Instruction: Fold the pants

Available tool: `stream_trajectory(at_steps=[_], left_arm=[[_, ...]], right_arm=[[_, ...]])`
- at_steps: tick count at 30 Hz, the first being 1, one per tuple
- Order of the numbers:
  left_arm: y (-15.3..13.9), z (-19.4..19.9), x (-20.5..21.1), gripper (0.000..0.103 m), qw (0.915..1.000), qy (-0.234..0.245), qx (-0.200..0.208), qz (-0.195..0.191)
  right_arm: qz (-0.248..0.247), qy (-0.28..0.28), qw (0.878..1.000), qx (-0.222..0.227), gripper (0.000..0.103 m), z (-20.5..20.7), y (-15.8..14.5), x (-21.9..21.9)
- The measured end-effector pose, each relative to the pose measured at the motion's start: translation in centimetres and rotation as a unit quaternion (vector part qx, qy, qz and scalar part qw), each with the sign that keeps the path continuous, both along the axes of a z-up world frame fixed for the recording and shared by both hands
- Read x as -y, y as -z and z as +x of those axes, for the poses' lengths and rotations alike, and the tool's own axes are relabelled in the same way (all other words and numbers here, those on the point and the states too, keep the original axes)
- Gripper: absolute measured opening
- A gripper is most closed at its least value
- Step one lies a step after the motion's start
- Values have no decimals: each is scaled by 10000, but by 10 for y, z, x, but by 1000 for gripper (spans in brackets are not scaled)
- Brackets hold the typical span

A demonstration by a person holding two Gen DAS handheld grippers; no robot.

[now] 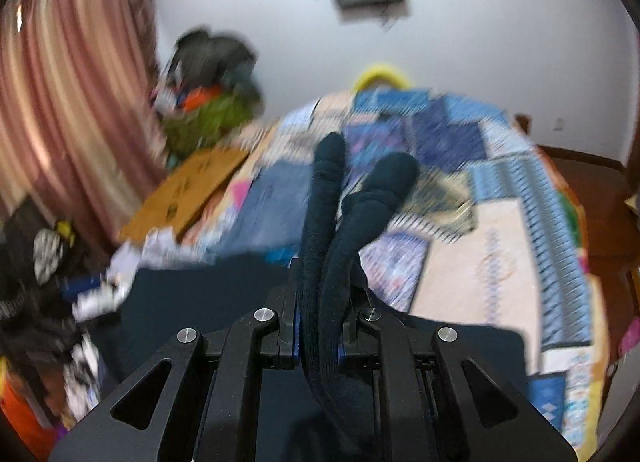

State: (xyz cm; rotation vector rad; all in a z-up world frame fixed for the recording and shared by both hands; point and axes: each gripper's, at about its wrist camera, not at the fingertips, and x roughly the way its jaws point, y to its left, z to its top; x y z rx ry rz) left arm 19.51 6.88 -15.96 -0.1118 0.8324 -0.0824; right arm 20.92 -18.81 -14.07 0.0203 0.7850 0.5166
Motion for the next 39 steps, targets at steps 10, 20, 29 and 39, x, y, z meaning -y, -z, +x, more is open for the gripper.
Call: stream_trajectory(at_steps=[10,20,29,39], left_arm=[[1,-3,5,98,10000,42,-22,2],[-11,3,41,98,9990,406,-37,194],[-26,30,90,99,9951,905,-33,398],[12,82,149,99,9849,1471,-727,545]], right_arm=[[-813,-781,9931,-320,15,-41,45,-39],[-623,-1051,9916,-436,36,-65,25,-17],[-445,-299,9986,0,57,-47,-16,39],[-806,247,9957,-394,70,-1,10,87]])
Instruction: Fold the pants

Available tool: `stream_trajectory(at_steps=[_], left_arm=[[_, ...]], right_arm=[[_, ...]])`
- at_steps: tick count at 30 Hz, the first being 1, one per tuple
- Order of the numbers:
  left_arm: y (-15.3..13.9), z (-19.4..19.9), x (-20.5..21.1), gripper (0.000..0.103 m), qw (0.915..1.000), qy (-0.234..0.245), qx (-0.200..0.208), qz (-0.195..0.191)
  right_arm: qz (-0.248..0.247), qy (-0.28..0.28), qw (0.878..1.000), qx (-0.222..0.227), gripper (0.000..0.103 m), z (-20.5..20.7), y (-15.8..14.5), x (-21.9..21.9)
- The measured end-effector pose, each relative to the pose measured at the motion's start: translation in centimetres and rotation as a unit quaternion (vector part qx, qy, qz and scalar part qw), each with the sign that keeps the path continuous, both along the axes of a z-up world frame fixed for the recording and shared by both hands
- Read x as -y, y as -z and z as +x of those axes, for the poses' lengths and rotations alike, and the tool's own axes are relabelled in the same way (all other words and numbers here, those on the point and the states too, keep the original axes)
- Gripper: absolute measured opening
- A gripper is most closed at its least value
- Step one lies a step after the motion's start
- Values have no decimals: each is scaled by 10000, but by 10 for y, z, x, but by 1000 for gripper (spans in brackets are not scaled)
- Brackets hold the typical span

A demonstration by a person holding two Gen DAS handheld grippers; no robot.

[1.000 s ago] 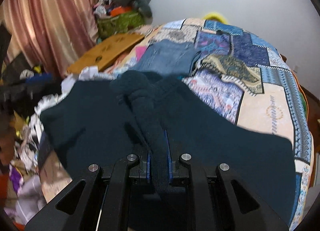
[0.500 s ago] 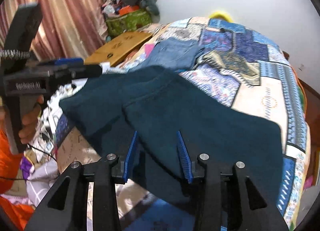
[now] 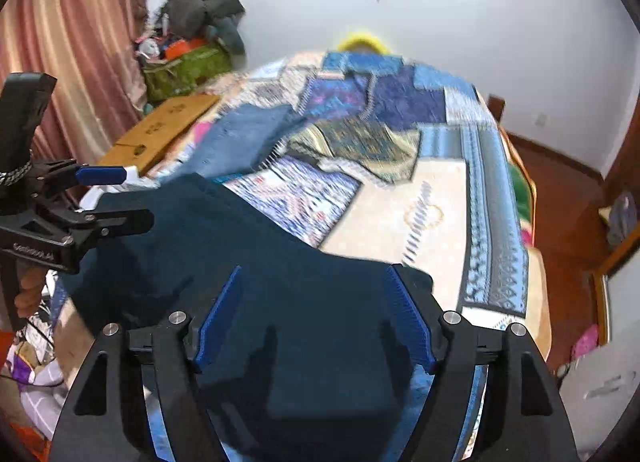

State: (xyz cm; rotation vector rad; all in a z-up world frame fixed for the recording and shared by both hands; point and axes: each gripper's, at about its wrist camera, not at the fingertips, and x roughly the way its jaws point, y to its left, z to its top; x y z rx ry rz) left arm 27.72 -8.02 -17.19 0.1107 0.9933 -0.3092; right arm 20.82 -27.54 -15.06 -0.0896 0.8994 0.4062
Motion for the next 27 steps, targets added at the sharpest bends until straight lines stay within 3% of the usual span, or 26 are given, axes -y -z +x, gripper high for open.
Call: stream_trajectory(at_steps=[7,9,13,24,25,27], left_arm=[[45,12,24,99,9974,257,-453,504],[57,8,28,101,9945,376,-367,908],[58,-5,29,101,9924,553,-42,1100],[58,-27,-11,101,9985,263,-332,349],[57,-31,-15,101,9987,247,-313,316],[55,-39,-22,101,9991,203,-273,260]], right_arm=[[20,55,9974,-715,70,4,51,16],[-12,16,9971,-762,70,-2,58,19],[13,-1,9973,-733,70,-13,60,25],[155,419,9960,-773,71,-51,59,46],[266,505,9941,-917,75,-54,61,51],[645,674,9904,-1025,73,-60,63,62]])
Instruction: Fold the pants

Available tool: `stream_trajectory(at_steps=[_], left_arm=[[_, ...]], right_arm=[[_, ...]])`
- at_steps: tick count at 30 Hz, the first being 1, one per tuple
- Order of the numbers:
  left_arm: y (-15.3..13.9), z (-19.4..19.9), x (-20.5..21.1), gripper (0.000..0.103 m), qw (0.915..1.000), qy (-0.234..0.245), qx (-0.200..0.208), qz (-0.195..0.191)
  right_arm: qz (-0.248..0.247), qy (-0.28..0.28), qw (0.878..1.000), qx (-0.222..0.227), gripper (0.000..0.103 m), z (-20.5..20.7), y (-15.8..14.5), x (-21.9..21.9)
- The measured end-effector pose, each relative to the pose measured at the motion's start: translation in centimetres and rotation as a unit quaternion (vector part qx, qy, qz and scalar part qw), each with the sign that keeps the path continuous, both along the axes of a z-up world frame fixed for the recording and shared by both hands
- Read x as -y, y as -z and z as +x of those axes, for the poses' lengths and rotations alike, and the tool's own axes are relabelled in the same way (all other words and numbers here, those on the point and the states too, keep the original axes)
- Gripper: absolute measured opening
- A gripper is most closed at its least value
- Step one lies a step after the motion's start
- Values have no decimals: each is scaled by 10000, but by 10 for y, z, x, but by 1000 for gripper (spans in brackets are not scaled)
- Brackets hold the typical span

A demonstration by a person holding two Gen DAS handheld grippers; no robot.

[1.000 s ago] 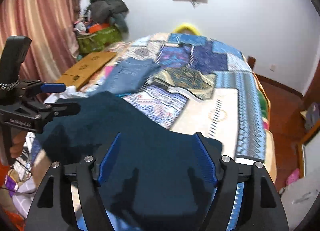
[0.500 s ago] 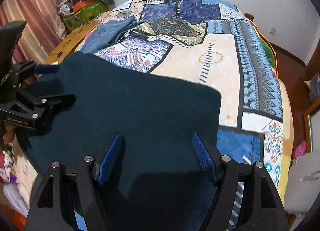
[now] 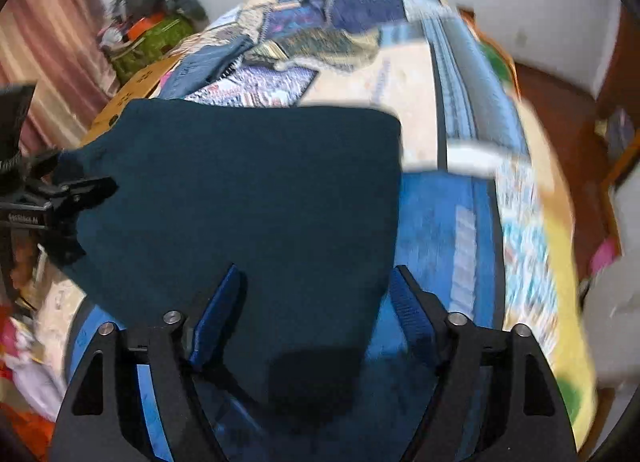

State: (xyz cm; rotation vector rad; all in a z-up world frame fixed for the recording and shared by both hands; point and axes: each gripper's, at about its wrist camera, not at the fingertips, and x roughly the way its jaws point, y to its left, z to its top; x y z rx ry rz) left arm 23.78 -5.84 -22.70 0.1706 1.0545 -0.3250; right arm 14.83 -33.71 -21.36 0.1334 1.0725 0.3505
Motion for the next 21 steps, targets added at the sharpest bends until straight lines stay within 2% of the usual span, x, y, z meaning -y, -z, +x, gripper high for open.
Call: stream_trajectory(at_steps=[7,12,16,21], left_arm=[[-10,-17,-23,101,9991,-326,96,-260],[-32,-32,-47,101,9958,-699,485,-331],[-54,-44,-84,101,9873,-1252,948,-231],[-66,-54,-145,101,9738,-1967,1037,-466]], right_arm=[[-229,188,9995,145,73,-15,-14,1],[-520,249,9970,514,73,-16,-37,-3],[-615,204,9934,944,73,-13,-62,-16],[-712,-144,9879,1369,73,-3,-84,-51]])
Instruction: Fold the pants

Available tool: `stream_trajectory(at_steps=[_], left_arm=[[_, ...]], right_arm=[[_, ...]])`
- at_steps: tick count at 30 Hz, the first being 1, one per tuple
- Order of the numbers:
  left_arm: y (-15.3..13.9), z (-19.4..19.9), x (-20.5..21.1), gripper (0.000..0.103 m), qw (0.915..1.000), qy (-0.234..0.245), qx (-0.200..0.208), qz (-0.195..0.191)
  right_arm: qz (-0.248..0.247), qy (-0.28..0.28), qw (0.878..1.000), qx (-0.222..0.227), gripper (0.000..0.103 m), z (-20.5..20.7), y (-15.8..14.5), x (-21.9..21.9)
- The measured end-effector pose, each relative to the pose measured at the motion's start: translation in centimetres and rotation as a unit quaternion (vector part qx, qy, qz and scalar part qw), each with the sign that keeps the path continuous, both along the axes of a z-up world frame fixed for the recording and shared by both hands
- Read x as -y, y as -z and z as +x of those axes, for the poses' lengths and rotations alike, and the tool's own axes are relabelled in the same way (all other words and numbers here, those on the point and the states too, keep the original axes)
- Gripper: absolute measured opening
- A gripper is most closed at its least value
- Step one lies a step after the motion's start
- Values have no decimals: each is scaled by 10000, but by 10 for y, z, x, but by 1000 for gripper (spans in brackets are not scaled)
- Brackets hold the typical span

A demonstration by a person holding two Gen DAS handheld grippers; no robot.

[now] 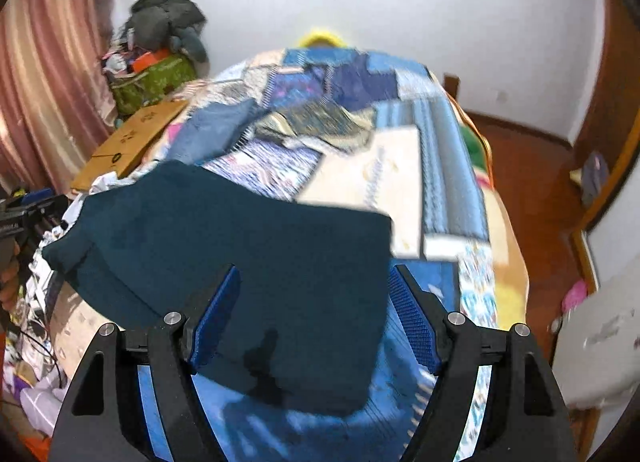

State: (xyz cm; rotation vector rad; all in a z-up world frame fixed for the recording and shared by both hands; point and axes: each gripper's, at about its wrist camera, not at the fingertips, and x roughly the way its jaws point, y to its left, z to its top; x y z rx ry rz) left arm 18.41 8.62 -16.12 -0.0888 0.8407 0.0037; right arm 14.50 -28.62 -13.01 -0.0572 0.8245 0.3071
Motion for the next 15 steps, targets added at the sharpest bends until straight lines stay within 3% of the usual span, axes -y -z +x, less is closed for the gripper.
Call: stream_trajectory(at_steps=[4,9,15], left_arm=[[7,-9,-54,101,9970,-700,-150,-303],[31,-19,-101,101,9888,-1246,-451,-684],[71,-35,-139,101,9701,-1581,-941,-1582]], right_arm=[[167,-291,9994,106,73,12,-4,-29],[480,-639,9968,-51,73,27,8,-70],[387,-764,9948,-551,73,38,41,-102]])
